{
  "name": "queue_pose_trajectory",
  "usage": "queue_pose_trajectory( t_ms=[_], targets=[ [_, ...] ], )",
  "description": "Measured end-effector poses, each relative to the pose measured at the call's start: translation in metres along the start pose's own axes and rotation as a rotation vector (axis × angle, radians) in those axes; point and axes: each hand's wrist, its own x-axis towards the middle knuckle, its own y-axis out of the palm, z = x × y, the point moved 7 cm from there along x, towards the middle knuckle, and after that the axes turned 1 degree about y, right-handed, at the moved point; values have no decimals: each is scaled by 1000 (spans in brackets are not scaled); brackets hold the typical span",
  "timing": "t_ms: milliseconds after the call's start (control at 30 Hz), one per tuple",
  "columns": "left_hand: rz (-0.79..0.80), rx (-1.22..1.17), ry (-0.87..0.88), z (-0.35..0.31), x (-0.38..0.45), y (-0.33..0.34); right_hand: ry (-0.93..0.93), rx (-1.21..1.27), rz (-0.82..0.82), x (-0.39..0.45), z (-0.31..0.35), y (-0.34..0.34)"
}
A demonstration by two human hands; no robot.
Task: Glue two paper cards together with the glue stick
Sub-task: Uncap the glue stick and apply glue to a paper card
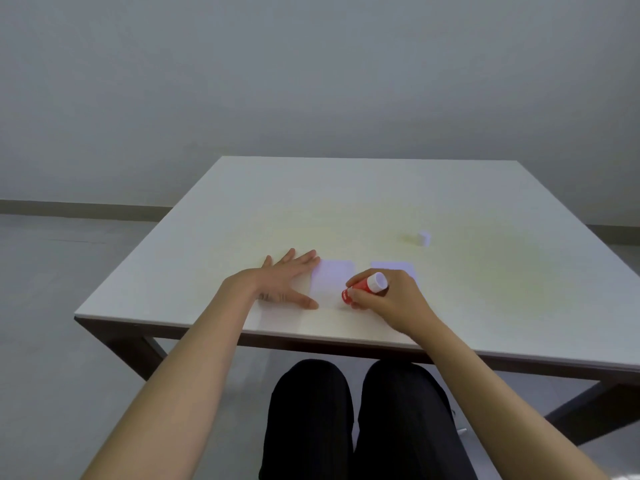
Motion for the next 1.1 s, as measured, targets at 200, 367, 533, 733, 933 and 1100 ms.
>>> queue_pose_trajectory(
  t_ms=[200, 367, 533, 733, 933, 1100],
  targets=[
    [3, -16, 4, -2, -1, 3, 77, 38, -135, 2, -7, -19],
    [-11, -23, 3, -2, -1, 0, 56, 56, 23, -2, -7, -5],
    [1, -16, 9, -1, 0, 3, 116, 141, -140, 15, -12, -20],
    [-21, -5, 9, 2, 2, 3, 83, 25, -161, 25, 1, -1],
    [-35, -6, 16, -3, 0, 2, 60, 1, -102, 31, 3, 9],
    [-30, -9, 16, -1, -1, 3, 109, -41, -242, 40, -1, -11]
  ],
)
